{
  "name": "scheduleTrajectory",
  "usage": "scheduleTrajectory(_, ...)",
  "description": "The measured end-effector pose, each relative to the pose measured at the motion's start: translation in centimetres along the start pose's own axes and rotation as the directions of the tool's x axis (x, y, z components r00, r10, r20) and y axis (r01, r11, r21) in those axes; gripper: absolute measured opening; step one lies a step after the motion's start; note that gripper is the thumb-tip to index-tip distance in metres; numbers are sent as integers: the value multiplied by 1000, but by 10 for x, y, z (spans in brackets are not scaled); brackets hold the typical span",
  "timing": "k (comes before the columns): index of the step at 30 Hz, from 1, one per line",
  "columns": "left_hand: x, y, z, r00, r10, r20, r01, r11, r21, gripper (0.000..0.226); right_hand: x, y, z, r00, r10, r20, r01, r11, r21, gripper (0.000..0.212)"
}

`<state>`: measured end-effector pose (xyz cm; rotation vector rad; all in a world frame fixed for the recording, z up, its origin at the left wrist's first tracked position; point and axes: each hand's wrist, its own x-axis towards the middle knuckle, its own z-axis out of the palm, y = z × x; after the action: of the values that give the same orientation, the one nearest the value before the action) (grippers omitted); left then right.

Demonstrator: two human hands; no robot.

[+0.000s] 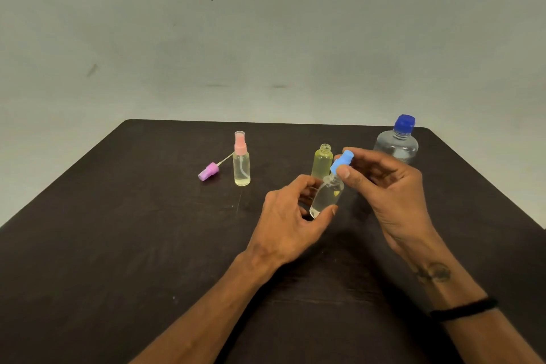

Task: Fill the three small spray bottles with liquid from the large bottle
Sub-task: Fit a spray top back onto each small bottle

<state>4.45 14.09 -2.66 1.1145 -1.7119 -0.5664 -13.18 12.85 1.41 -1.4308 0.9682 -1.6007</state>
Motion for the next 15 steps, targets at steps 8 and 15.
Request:
scheduleTrajectory(8, 0, -2, 0, 1000, 19, 16, -19, 1000, 9, 44, 1, 7, -4, 1000, -5, -11, 4, 996, -84, 35)
scheduleTrajectory(15, 0, -2, -1, 999, 28, 24, -29, 1000, 9, 48, 0, 10, -3, 999, 9, -51, -13, 996, -84, 38)
